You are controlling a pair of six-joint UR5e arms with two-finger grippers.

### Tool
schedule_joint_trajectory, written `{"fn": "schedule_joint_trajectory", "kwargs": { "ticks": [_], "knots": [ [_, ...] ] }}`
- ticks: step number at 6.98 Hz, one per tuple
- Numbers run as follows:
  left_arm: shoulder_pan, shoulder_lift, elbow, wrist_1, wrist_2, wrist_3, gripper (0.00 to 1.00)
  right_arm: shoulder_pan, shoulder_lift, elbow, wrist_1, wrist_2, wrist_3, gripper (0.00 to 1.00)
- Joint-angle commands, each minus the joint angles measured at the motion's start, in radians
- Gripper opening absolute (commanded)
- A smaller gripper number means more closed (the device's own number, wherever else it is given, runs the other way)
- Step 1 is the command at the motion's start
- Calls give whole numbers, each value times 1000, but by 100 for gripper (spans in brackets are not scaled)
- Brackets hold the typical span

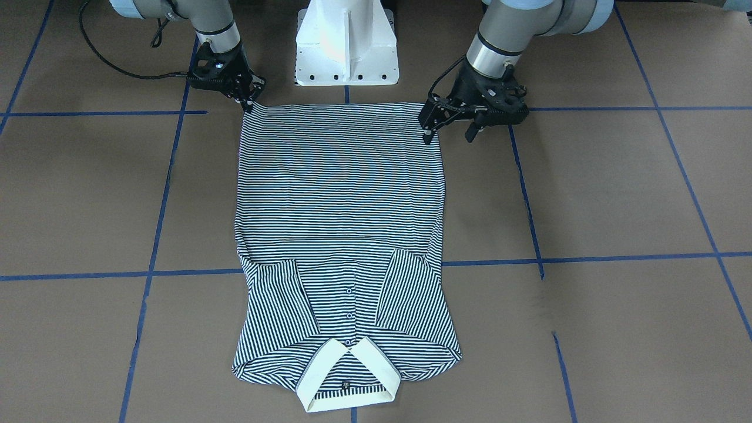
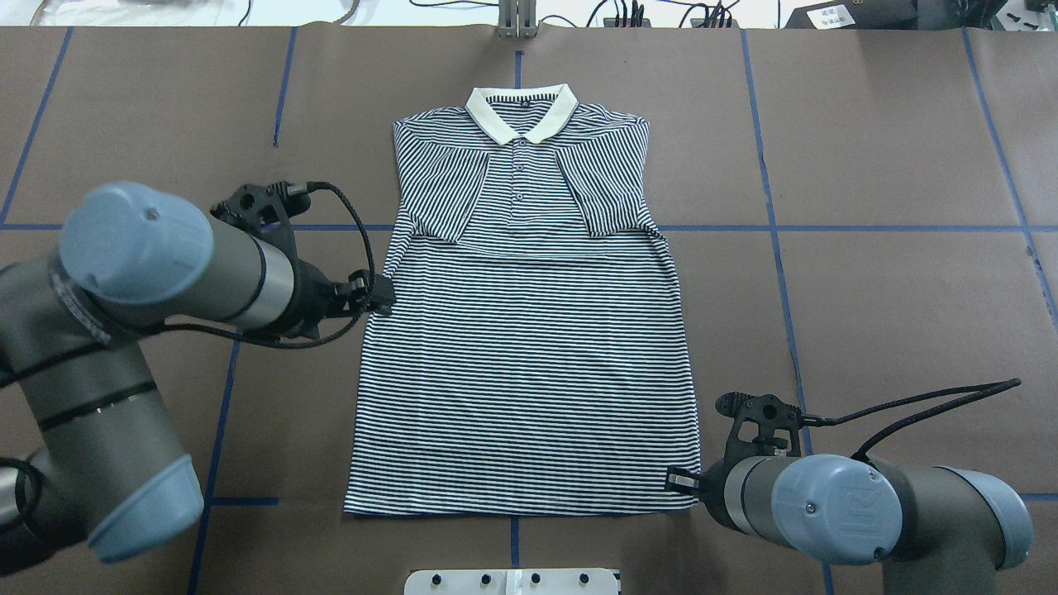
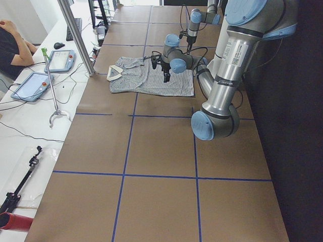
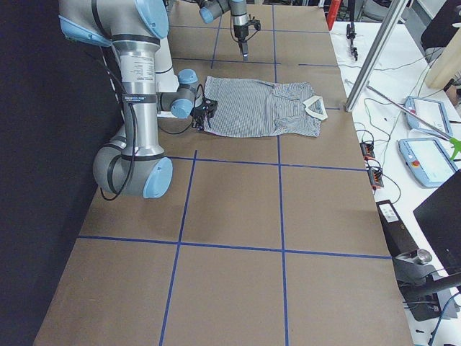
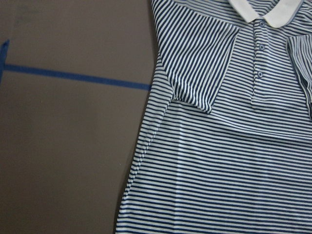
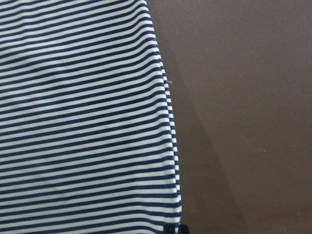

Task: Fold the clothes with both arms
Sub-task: 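Grasp both hem corners with the left and right grippers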

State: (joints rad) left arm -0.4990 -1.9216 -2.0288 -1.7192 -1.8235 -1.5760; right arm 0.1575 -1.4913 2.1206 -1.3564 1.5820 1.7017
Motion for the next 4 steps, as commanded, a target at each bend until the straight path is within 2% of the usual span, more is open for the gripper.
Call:
{"fn": "schedule_joint_trajectory", "kwargs": {
  "ticks": [1, 2, 4],
  "knots": [
    [216, 51, -5, 1, 157, -293, 100, 4, 6, 37, 0, 0, 0, 0],
    [293, 82, -4, 0, 203, -379, 99, 4, 8, 53, 0, 0, 0, 0],
    [313, 98, -4, 33, 220, -391, 99, 14, 11, 59, 0, 0, 0, 0]
  ]
}}
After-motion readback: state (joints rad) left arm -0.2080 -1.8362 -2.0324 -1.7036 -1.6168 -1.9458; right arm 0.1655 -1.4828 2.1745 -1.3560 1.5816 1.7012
